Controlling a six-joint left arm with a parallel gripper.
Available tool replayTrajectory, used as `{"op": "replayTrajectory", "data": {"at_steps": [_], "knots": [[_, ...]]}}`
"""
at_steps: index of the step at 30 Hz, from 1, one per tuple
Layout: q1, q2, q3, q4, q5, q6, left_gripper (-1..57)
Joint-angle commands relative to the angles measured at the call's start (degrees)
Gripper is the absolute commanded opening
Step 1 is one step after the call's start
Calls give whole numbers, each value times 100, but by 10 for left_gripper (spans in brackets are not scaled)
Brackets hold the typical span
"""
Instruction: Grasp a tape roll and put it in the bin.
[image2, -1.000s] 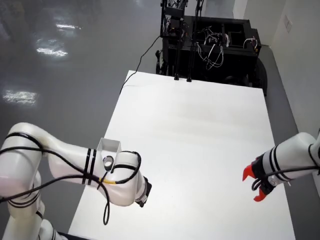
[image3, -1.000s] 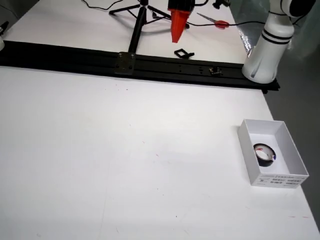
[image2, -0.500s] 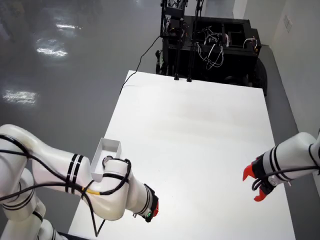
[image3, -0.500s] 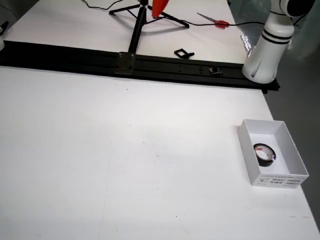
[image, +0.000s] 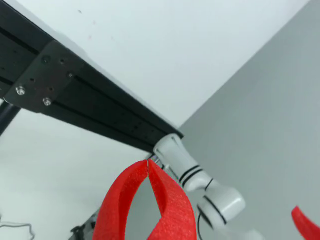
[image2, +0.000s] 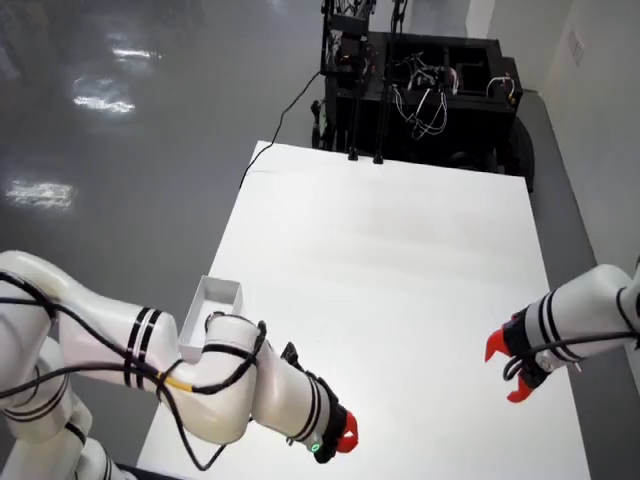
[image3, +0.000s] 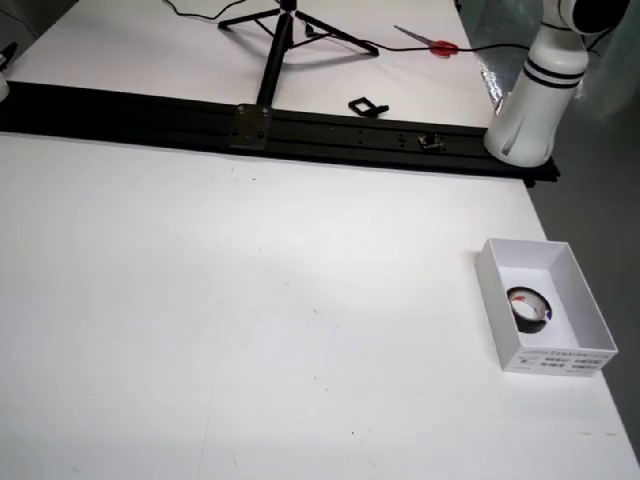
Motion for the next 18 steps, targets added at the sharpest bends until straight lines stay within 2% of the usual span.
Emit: {"op": "replayTrajectory", "data": {"at_steps": [1,13,18], "knots": [[412,523,-854,-1325,-38,2094,-4],[650,532,-854,-1316,489,1918,-4],[825,532,-854,-1333,929,1865,-4]]}}
